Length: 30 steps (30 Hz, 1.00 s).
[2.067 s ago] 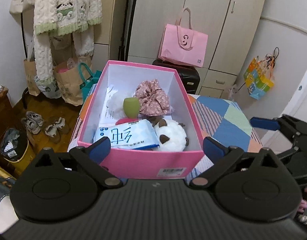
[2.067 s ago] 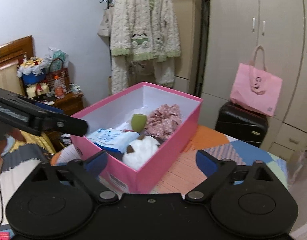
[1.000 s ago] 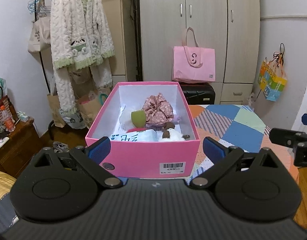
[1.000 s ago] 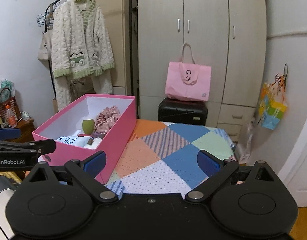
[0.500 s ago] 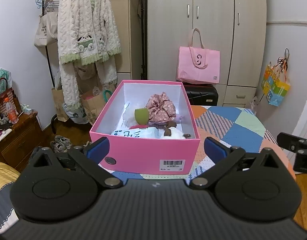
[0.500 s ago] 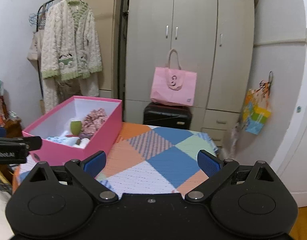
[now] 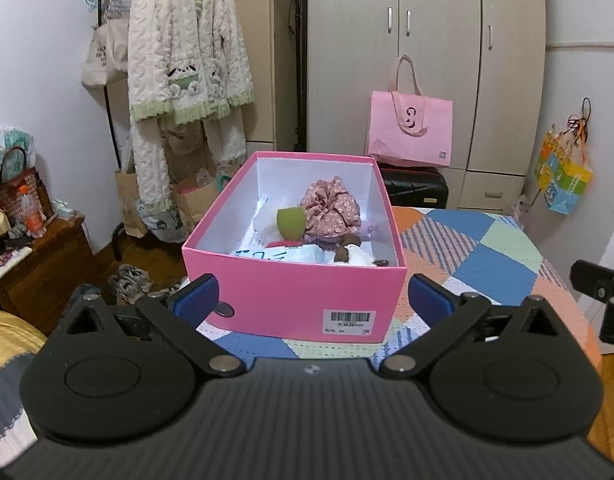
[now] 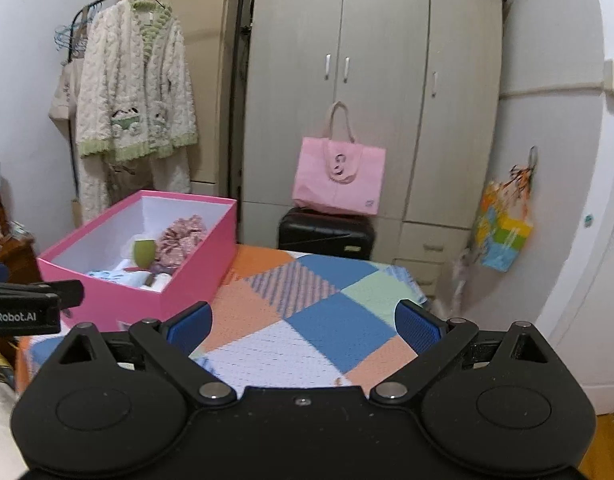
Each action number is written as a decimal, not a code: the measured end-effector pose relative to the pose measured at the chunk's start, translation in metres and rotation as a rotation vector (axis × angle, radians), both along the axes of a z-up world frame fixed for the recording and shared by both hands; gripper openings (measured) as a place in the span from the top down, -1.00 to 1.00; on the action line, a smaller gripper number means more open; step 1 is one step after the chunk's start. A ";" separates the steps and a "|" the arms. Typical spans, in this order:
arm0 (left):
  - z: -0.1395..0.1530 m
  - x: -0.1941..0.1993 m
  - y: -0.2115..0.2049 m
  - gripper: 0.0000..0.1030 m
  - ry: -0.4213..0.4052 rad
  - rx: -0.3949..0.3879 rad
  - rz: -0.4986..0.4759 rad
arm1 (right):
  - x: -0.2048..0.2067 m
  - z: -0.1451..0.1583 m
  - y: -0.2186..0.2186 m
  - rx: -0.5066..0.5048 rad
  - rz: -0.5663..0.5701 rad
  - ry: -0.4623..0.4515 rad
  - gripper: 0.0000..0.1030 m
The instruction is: Organize soft objects
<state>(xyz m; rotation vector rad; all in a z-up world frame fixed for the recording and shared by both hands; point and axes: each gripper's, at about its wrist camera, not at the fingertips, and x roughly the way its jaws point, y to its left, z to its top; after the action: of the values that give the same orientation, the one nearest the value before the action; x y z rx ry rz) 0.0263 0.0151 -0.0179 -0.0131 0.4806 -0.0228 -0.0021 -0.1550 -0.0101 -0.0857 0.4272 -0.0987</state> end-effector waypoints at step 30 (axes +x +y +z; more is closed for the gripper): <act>-0.003 -0.009 -0.011 -1.00 -0.055 0.095 -0.005 | -0.003 -0.010 -0.009 0.024 -0.044 -0.011 -0.94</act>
<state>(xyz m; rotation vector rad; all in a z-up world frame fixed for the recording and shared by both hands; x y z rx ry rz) 0.0176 0.0041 -0.0209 0.0818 0.4268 -0.0050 -0.0054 -0.1643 -0.0206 -0.0522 0.4194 -0.1372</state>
